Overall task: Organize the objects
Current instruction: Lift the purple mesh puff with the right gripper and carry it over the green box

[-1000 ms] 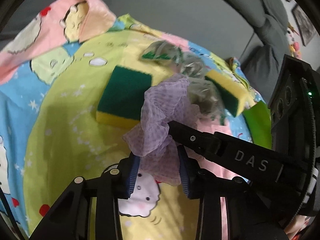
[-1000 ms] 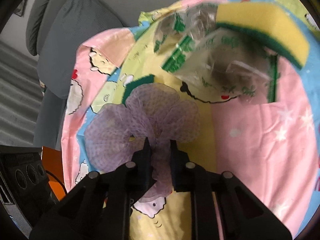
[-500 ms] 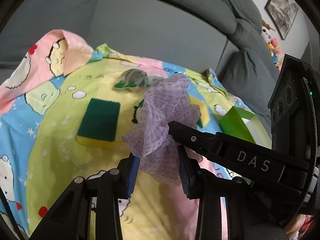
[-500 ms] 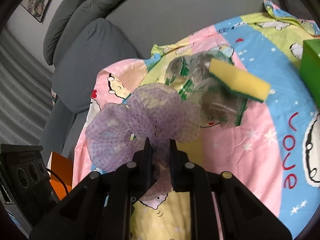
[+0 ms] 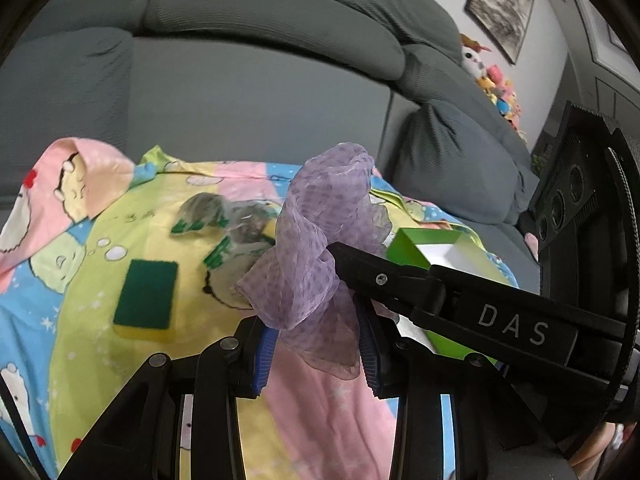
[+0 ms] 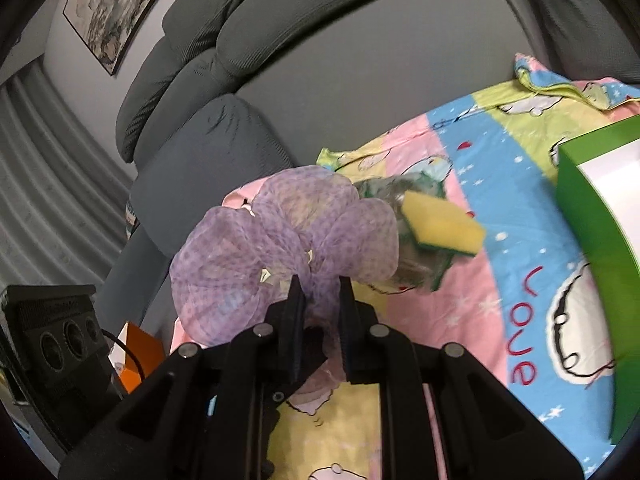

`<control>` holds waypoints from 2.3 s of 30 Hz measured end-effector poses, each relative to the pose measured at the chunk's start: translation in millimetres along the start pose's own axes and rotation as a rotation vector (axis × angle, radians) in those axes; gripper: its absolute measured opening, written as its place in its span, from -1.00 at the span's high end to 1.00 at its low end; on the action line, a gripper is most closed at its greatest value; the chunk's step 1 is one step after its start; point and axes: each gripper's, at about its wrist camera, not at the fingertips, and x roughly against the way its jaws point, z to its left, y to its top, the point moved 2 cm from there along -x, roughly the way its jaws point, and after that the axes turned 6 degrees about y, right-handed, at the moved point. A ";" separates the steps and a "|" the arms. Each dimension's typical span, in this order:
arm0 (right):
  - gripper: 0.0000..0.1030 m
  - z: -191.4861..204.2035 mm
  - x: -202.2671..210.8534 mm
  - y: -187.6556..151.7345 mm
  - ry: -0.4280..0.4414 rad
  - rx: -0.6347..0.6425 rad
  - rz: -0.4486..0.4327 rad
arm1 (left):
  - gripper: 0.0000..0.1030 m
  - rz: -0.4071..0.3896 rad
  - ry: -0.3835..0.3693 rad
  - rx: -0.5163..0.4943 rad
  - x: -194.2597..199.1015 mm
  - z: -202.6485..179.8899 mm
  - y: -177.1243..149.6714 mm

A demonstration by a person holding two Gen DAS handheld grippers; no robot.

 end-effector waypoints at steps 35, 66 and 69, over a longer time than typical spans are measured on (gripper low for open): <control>0.68 -63.5 95.0 14.1 -0.123 -0.099 -0.220 | 0.27 0.010 -0.088 -0.243 -23.8 -112.4 6.7; 0.64 -150.7 164.6 4.4 -0.369 -0.312 -0.349 | 0.27 0.179 -0.267 -0.500 -92.0 -222.1 -18.1; 0.64 -160.8 165.7 2.3 -0.396 -0.340 -0.343 | 0.27 0.205 -0.282 -0.505 -99.0 -226.4 -22.6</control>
